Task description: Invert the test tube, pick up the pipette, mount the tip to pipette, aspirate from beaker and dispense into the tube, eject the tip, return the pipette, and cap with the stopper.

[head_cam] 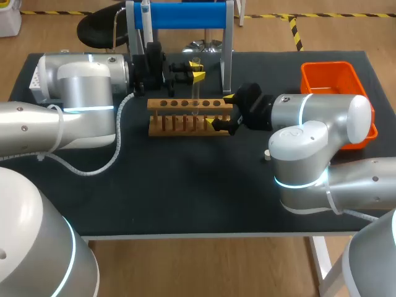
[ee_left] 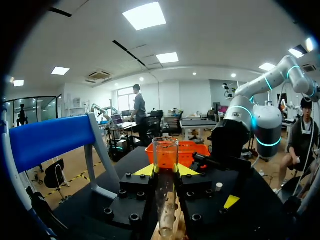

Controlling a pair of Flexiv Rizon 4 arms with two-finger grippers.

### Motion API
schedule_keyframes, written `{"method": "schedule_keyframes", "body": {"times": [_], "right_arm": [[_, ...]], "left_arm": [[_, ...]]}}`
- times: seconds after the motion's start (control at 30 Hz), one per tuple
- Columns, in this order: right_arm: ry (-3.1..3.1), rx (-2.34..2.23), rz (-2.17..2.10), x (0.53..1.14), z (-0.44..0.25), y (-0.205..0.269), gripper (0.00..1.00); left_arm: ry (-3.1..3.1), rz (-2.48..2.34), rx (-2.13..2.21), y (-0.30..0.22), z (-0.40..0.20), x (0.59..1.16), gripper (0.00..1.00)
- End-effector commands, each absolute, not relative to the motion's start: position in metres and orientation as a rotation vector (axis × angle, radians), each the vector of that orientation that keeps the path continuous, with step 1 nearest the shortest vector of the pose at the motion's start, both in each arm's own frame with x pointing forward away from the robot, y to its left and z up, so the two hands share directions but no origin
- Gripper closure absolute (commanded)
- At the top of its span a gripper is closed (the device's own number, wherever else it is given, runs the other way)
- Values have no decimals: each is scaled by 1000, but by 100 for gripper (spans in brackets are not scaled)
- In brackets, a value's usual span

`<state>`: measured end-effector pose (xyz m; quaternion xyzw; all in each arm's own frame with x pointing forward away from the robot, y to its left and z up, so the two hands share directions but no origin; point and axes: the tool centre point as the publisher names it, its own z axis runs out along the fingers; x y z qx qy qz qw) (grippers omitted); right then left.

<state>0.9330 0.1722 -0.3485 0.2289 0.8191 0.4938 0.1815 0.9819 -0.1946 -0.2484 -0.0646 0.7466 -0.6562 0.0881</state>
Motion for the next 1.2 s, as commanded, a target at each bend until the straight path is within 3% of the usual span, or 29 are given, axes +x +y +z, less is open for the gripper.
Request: {"method": "schedule_keyframes", "body": {"times": [0.03,1.2], "right_arm": [[2311,646,1396,932,-349,172,0],[2311,646,1396,932,-349,172,0]], "left_arm": [[2216,-1959,-188,-196,-252,984,100],[2168,-2007,-218,-194,-274,988,100]]}}
